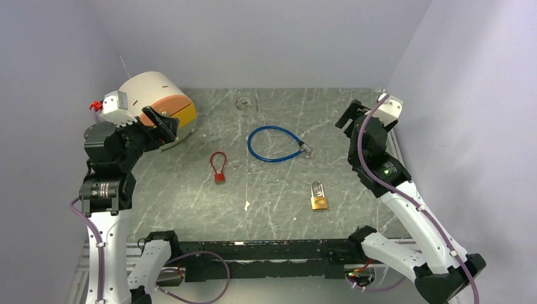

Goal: Unlock with the key

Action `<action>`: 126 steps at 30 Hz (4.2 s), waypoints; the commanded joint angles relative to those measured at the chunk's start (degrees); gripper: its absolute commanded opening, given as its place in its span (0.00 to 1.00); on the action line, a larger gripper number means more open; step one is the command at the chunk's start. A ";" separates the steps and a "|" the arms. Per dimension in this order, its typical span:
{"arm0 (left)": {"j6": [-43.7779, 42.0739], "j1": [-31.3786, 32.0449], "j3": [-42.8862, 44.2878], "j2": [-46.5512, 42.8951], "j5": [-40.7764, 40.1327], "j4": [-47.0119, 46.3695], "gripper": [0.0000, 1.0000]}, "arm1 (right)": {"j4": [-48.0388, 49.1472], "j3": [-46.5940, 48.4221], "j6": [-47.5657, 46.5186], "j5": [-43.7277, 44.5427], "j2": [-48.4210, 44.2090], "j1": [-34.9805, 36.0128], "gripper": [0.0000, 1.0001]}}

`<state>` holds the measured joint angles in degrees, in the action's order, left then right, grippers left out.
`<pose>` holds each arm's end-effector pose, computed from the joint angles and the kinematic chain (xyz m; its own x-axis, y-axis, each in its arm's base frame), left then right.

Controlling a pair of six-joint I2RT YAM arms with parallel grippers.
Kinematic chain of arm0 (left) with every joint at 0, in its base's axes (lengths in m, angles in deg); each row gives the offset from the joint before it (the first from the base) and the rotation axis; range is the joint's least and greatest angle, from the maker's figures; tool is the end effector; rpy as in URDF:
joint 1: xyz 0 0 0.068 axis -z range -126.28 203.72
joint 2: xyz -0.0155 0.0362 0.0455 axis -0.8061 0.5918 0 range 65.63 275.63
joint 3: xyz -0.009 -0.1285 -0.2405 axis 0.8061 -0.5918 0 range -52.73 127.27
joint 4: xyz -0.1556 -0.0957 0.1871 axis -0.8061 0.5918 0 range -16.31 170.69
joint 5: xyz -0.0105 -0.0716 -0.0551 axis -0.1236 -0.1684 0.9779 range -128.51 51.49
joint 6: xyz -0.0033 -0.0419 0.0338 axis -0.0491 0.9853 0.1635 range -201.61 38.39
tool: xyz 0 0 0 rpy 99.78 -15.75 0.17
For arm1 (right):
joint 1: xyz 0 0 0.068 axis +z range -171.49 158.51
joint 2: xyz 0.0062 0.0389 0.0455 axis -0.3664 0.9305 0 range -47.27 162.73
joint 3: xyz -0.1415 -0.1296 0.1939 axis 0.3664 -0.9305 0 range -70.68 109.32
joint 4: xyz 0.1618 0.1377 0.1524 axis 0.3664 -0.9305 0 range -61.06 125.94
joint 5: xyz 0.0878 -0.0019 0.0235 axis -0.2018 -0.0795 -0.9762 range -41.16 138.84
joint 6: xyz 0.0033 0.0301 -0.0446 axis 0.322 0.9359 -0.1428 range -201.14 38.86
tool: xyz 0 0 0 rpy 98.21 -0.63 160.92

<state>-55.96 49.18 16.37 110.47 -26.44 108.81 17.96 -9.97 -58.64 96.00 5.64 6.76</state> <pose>0.1386 0.0036 0.4346 -0.2243 -0.4424 -0.8683 0.0336 0.8870 -0.4606 0.1815 0.0680 0.3994 -0.0236 0.2827 -0.9589 0.3496 0.9010 0.2570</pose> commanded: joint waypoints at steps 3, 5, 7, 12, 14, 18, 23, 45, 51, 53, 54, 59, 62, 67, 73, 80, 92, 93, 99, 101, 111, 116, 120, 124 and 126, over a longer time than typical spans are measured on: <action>-0.38 -0.23 -1.53 -0.14 -0.53 -1.70 0.94 | 1.66 1.26 0.36 -1.54 -0.64 -0.04 0.81; -0.02 -0.21 -2.81 -0.25 -0.14 -1.93 0.94 | 1.69 0.74 0.97 -2.32 -0.18 -0.04 0.81; 0.42 -0.21 -4.42 -0.26 1.30 -2.15 0.94 | 1.72 0.04 1.66 -4.28 0.72 -0.04 0.81; 1.88 -0.21 -8.04 1.65 5.50 0.58 0.94 | -0.20 -1.46 7.53 -16.30 4.36 -0.04 0.79; 4.07 -0.21 -9.62 2.93 4.99 3.04 0.94 | -0.63 -2.19 10.26 -22.02 6.34 -0.04 0.77; 12.76 -0.21 -15.92 4.93 4.47 6.25 0.94 | -0.37 -4.05 14.84 -32.70 12.05 -0.01 0.64; 16.98 1.16 -24.31 5.86 4.62 3.42 0.90 | 0.46 -4.84 18.37 -43.95 20.79 0.14 0.54; 18.65 3.04 -25.80 8.90 -3.93 9.98 0.89 | -21.05 49.53 4.36 -44.33 75.13 22.91 0.49; 18.62 3.04 -26.62 7.98 -3.54 8.84 0.89 | -27.19 57.17 3.56 -37.56 81.72 23.82 0.48; 18.28 3.04 -26.57 8.19 -3.74 8.90 0.90 | -28.65 58.86 2.65 -36.85 82.92 23.93 0.47; 18.10 3.04 -26.50 8.26 -3.88 8.91 0.90 | -29.21 59.40 2.18 -36.97 83.56 23.95 0.47; 17.86 3.04 -26.56 8.91 -3.59 8.13 0.90 | -31.31 61.52 1.14 -38.14 86.33 24.04 0.45; 17.69 3.04 -26.66 9.05 -2.90 7.27 0.91 | -31.81 62.53 0.79 -38.71 87.73 23.91 0.41; 17.62 3.04 -26.74 9.33 -2.16 6.38 0.91 | -31.59 63.35 0.33 -39.00 89.22 23.87 0.35; 17.59 3.04 -26.80 9.15 -2.10 6.48 0.91 | -30.53 61.84 0.94 -40.35 89.26 23.45 0.17; 17.98 3.04 -27.73 7.93 0.88 3.88 0.91 | -22.99 53.90 0.40 -40.17 83.02 23.43 0.00; 21.64 3.04 -30.51 7.22 9.40 -4.87 0.91 | 2.76 27.41 0.37 -49.28 60.97 22.15 0.00; 21.95 3.04 -30.54 7.19 10.10 -5.58 0.91 | 4.97 25.43 0.15 -50.76 59.01 21.97 0.00; 25.58 3.04 -29.36 7.05 14.42 -8.91 0.92 | 14.12 17.62 -0.45 -60.86 49.89 21.02 0.00; 28.01 3.04 -28.18 7.30 16.60 -9.47 0.92 | 16.56 15.73 -0.31 -63.67 46.95 20.72 0.00; 31.68 3.04 -26.20 5.31 30.98 -28.06 0.88 | 18.50 19.28 5.17 -72.28 39.41 18.78 0.00; 20.60 3.13 -26.32 4.10 39.71 -39.81 0.89 | 12.03 24.96 7.66 -76.12 40.09 18.68 0.00; 11.55 3.38 -23.14 5.80 45.72 -38.95 0.85 | 8.28 27.53 10.02 -79.87 40.28 18.14 0.00; 10.75 4.17 -22.10 8.60 53.19 -40.44 0.76 | 5.42 29.44 10.53 -81.04 40.11 17.67 0.00; 12.10 4.23 -23.05 8.95 54.41 -42.90 0.71 | 4.44 29.92 10.60 -81.68 40.09 17.33 0.00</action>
<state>-41.03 52.94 -7.70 118.47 19.62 71.69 25.22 16.82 -49.42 17.38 46.90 24.97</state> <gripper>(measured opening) 0.747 0.028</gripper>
